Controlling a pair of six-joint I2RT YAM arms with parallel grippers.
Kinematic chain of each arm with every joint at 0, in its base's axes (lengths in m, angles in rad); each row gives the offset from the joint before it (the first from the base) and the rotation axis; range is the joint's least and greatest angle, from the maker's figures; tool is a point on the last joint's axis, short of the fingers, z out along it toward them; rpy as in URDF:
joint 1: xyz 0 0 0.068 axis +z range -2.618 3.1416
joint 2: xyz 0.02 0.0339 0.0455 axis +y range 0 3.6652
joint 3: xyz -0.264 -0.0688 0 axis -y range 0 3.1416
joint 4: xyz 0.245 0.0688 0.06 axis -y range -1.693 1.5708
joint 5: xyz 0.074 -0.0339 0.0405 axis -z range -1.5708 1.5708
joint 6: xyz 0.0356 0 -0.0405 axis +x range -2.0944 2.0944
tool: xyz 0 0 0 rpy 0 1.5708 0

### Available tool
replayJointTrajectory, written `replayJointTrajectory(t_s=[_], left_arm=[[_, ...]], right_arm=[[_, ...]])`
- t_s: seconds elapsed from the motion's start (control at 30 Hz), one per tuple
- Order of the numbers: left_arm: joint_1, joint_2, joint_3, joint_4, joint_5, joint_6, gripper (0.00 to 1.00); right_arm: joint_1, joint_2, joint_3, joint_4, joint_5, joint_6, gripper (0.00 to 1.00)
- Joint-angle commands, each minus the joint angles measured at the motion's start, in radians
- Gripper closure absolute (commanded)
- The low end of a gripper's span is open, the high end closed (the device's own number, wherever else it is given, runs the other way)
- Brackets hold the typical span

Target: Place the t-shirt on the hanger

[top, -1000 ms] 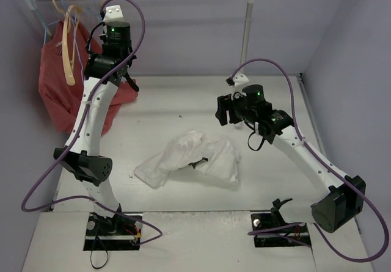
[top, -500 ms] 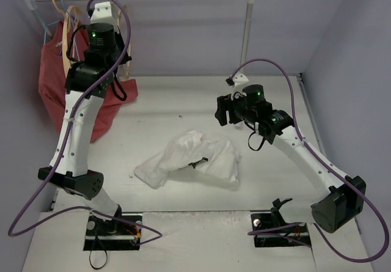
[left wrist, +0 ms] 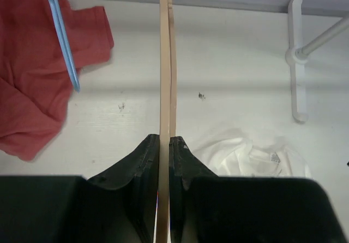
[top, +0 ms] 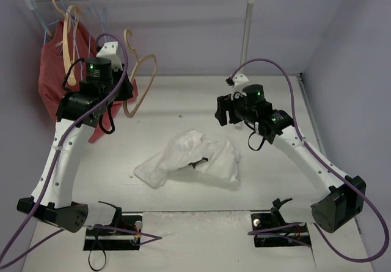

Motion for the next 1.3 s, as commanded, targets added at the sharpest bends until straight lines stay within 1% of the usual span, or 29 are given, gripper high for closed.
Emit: replayJointTrajectory(t_s=[0.0, 0.17, 0.2, 0.27, 0.3, 0.37, 0.4, 0.47, 0.53, 0.6, 0.67, 0.73, 0.8, 0.9, 0.97, 1.03, 1.13, 1.17, 1.2, 1.23, 1.27], left_arm=[[0.001, -0.09, -0.027, 0.095, 0.056, 0.042, 1.0], [-0.007, -0.156, -0.122, 0.107, 0.139, 0.088, 1.0], [-0.009, -0.188, -0.182, 0.111, 0.176, 0.091, 1.0], [-0.01, -0.223, -0.251, 0.121, 0.208, 0.093, 1.0], [-0.012, -0.258, -0.318, 0.129, 0.254, 0.093, 1.0], [-0.016, -0.295, -0.379, 0.137, 0.305, 0.094, 1.0], [-0.019, -0.333, -0.431, 0.141, 0.357, 0.097, 1.0], [-0.024, -0.372, -0.477, 0.14, 0.386, 0.116, 1.0], [-0.03, -0.429, -0.55, 0.135, 0.394, 0.128, 1.0], [-0.038, -0.478, -0.589, 0.137, 0.398, 0.126, 1.0], [-0.05, -0.508, -0.615, 0.132, 0.4, 0.117, 1.0], [-0.067, -0.522, -0.624, 0.132, 0.406, 0.11, 1.0], [-0.079, -0.533, -0.646, 0.137, 0.437, 0.102, 1.0], [-0.101, -0.547, -0.69, 0.115, 0.471, 0.079, 1.0], [-0.117, -0.574, -0.731, 0.083, 0.454, 0.062, 1.0], [-0.13, -0.6, -0.759, 0.06, 0.431, 0.044, 1.0], [-0.142, -0.648, -0.804, 0.011, 0.389, 0.028, 1.0], [-0.144, -0.663, -0.808, -0.006, 0.383, 0.027, 1.0], [-0.148, -0.671, -0.81, -0.012, 0.369, 0.024, 1.0], [-0.15, -0.676, -0.808, -0.018, 0.363, 0.022, 1.0], [-0.151, -0.682, -0.804, -0.026, 0.359, 0.022, 1.0]], right_arm=[[0.006, -0.006, 0.046, 0.028, 0.007, 0.004, 0.36], [0.015, -0.004, 0.056, 0.002, 0.021, 0.029, 0.36], [0.02, -0.006, 0.053, -0.005, 0.033, 0.037, 0.38], [0.038, -0.001, 0.042, -0.032, 0.049, 0.064, 0.39], [0.049, 0.006, 0.037, -0.043, 0.081, 0.078, 0.41], [0.087, 0.012, 0.026, -0.075, 0.105, 0.113, 0.46], [0.102, 0.011, 0.008, -0.084, 0.128, 0.15, 0.49], [0.16, 0.006, -0.012, -0.087, 0.153, 0.188, 0.5], [0.193, 0.012, -0.041, -0.094, 0.159, 0.237, 0.5], [0.218, 0.02, -0.064, -0.092, 0.19, 0.268, 0.47], [0.213, 0.02, -0.113, -0.078, 0.193, 0.314, 0.43], [0.199, 0.023, -0.162, -0.077, 0.196, 0.355, 0.41], [0.17, 0.035, -0.194, -0.074, 0.193, 0.377, 0.37], [0.164, 0.039, -0.263, -0.048, 0.172, 0.403, 0.36], [0.164, 0.023, -0.321, -0.031, 0.12, 0.432, 0.36], [0.167, 0.011, -0.355, -0.022, 0.107, 0.452, 0.37], [0.185, -0.014, -0.412, -0.038, 0.096, 0.497, 0.55], [0.193, -0.032, -0.432, -0.044, 0.095, 0.51, 0.68], [0.201, -0.04, -0.441, -0.061, 0.099, 0.538, 0.75], [0.22, -0.049, -0.448, -0.069, 0.104, 0.549, 0.9], [0.228, -0.07, -0.454, -0.078, 0.113, 0.561, 0.96]])
